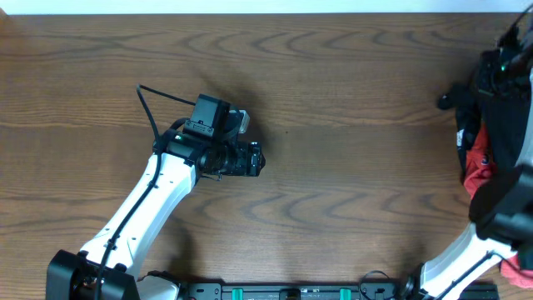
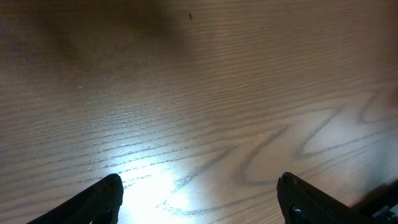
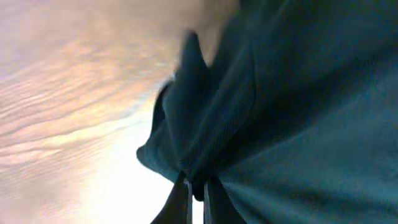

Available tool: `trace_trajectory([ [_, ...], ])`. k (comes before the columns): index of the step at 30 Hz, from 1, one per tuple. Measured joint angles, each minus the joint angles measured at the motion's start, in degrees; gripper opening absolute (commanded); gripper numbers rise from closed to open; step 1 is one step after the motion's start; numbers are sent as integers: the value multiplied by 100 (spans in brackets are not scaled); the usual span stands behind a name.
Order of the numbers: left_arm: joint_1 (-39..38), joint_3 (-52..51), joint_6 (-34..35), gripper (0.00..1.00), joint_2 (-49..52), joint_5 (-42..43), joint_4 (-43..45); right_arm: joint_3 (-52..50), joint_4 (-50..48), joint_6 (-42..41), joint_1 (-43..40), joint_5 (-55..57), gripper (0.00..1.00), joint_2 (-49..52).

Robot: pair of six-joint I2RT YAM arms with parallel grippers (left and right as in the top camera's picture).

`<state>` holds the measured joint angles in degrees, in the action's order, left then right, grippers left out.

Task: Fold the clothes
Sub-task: 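Grasp the black polo shirt in the pile with the right gripper, then pull the black shirt left toward the left gripper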

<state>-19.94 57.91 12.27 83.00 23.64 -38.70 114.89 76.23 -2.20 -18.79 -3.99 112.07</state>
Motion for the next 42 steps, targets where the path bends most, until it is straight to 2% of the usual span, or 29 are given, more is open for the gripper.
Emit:
trace_trajectory([
  [4, 0, 0, 0, 81, 0, 0, 7, 37, 92, 0, 551, 37, 1, -271],
  [24, 0, 0, 20, 80, 0, 0, 44, 37, -9, 0, 4315, 120, 1, -249],
  [30, 0, 0, 44, 80, 0, 0, 44, 37, -44, 2, 4892, 98, 1, -249],
  [38, 0, 0, 85, 80, 0, 0, 48, 37, -90, 52, 5182, -114, 1, -243],
  [39, 0, 0, 85, 80, 0, 0, 46, 37, -90, 50, 5217, -142, 30, -229],
  [40, 0, 0, 85, 80, 0, 0, 46, 37, -90, 26, 5261, -160, 76, -212],
  [41, 0, 0, 87, 80, 0, 0, 48, 37, -90, 4, 5283, -162, 99, -186],
  [42, 0, 0, 87, 80, 0, 0, 46, 37, -94, -20, 5300, -162, 99, -157],
])
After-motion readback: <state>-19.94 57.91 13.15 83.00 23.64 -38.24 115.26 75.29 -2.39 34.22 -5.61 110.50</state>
